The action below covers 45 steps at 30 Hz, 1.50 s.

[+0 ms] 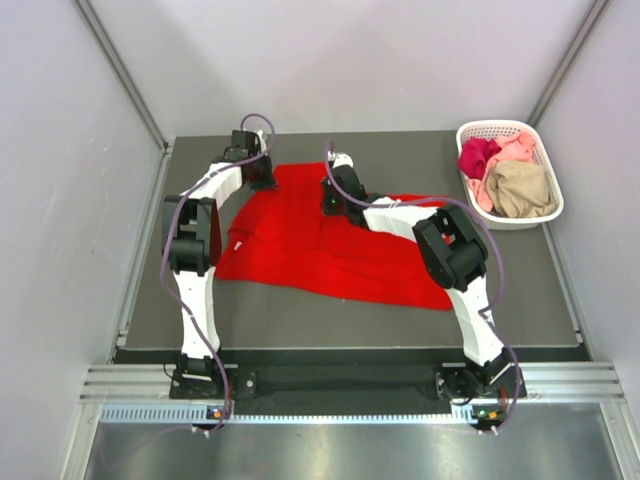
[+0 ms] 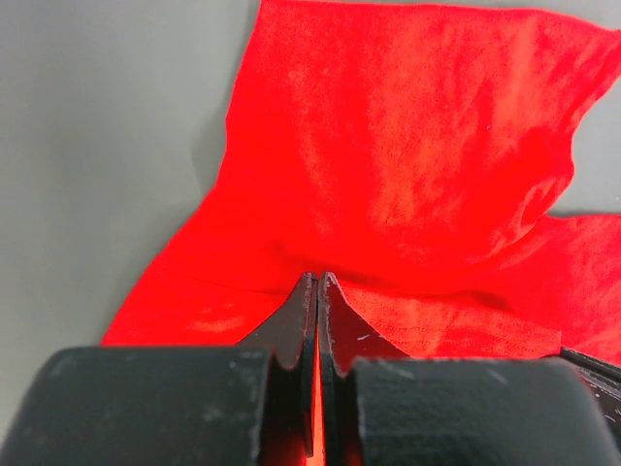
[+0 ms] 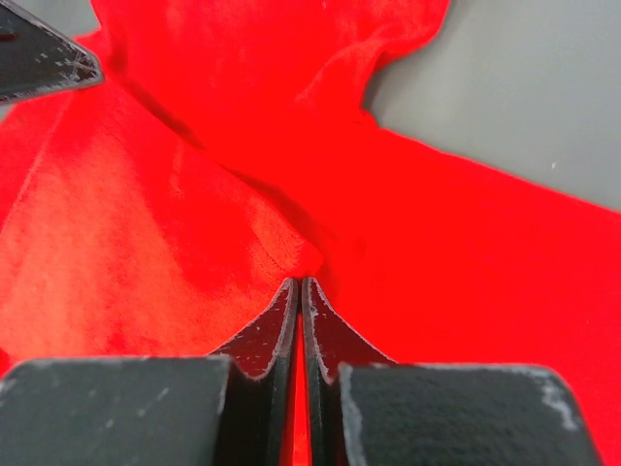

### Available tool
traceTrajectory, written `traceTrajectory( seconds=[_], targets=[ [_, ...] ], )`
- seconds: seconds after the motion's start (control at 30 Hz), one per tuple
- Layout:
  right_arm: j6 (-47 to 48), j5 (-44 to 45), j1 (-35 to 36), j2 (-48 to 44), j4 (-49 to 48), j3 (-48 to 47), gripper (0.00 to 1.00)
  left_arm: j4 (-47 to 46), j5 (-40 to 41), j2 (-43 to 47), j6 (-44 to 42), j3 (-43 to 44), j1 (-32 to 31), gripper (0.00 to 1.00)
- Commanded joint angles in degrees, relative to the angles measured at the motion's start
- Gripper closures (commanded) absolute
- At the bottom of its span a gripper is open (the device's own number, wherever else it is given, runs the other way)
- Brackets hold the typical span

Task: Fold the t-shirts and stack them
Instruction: Fold the tshirt

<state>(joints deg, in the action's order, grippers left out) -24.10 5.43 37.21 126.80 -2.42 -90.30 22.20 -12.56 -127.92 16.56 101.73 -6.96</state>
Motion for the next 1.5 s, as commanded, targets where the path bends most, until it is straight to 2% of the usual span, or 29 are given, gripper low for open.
traceTrajectory(
  seconds=[0.0, 0.17, 0.23, 0.27, 0.3, 0.33, 0.37, 0.4, 0.47, 0.57, 0.63, 0.7, 0.73, 0.77, 0.83, 0.87, 0.97, 1.1, 1.27, 1.47],
  targets=[
    [0.19, 1.51, -0.91, -3.49, -6.28, 1.17, 1.00, -4.09, 0.78, 1.53, 0.93, 2.41, -0.07, 1.00],
    [0.37, 2.48, -0.91, -3.15, -7.17, 0.92, 0.99, -4.18, 2.27, 1.27, 0.85, 2.85, -0.07, 1.00],
    [0.10, 3.35, -0.91, -2.62, -6.47, -0.04, 0.97, -3.39, 3.50, 0.39, 0.76, 3.47, -0.07, 0.99],
    [0.10, 3.44, -1.00, -1.92, -5.24, -0.31, 0.92, -2.78, 4.03, 0.13, 0.67, 4.26, -0.07, 0.97],
    [0.02, 3.62, -1.00, -1.82, -4.54, -1.18, 0.88, -1.29, 4.55, -0.14, 0.58, 4.70, -0.07, 0.94],
    [0.02, 4.14, -1.00, -1.82, -3.48, -1.63, 0.85, -0.49, 6.30, -0.05, 0.50, 5.22, -0.07, 0.87],
    [-0.16, 4.41, -1.17, -2.17, -2.43, -1.98, 0.77, 0.56, 7.53, 0.21, 0.41, 6.10, -0.07, 0.77],
    [-0.60, 4.67, -1.26, -2.78, -0.24, -2.33, 0.73, 3.44, 9.29, 0.56, 0.49, 6.72, -0.07, 0.73],
    [-1.21, 4.76, -1.70, -5.76, 1.70, -1.98, 0.64, 6.88, 17.37, 2.58, 0.58, 8.56, -0.07, 0.64],
    [-3.31, 7.13, -2.23, -11.02, 11.87, -1.90, 0.60, 16.36, 27.71, 6.09, 1.81, 10.93, -0.07, 0.60],
    [-5.43, 8.01, -2.40, -14.11, 20.20, -0.23, 0.60, 22.15, 29.86, 9.77, 3.91, 9.98, -0.07, 0.59],
    [-7.44, 8.54, -2.49, -19.29, 24.63, 4.05, 0.64, 24.03, 27.78, 12.77, 6.63, 4.72, -0.16, 0.60],
    [-8.24, 9.24, -2.58, -21.14, 28.39, 5.91, 0.67, 24.38, 25.06, 14.43, 7.52, 2.09, -0.16, 0.61],
    [-9.03, 9.25, -2.76, -24.99, 29.74, 8.19, 0.75, 22.73, 22.34, 18.19, 7.87, -4.55, -0.16, 0.63],
    [-11.49, 8.72, -2.93, -29.14, 31.85, 16.01, 0.83, 20.44, 13.64, 23.38, 9.28, -11.43, -0.25, 0.67],
    [-12.11, 8.28, -3.28, -33.33, 32.64, 18.91, 0.90, 17.82, 10.39, 24.72, 9.98, -17.65, -0.25, 0.68],
    [-14.30, 7.75, -3.90, -41.16, 33.79, 29.28, 0.93, 17.09, 5.80, 28.33, 12.18, -25.67, -0.33, 0.73],
    [-16.68, 8.98, -5.22, -46.99, 32.39, 41.66, 0.93, 17.27, 7.45, 30.88, 15.95, -32.46, -0.25, 0.75],
    [-17.21, 10.48, -8.38, -47.79, 31.33, 47.76, 0.96, 18.32, 21.94, 30.98, 19.47, -38.80, 1.15, 0.73],
    [-17.12, 14.60, -9.79, -49.37, 31.60, 52.33, 0.95, 17.36, 25.64, 31.06, 22.90, -45.30, 8.26, 0.77]
  ],
)
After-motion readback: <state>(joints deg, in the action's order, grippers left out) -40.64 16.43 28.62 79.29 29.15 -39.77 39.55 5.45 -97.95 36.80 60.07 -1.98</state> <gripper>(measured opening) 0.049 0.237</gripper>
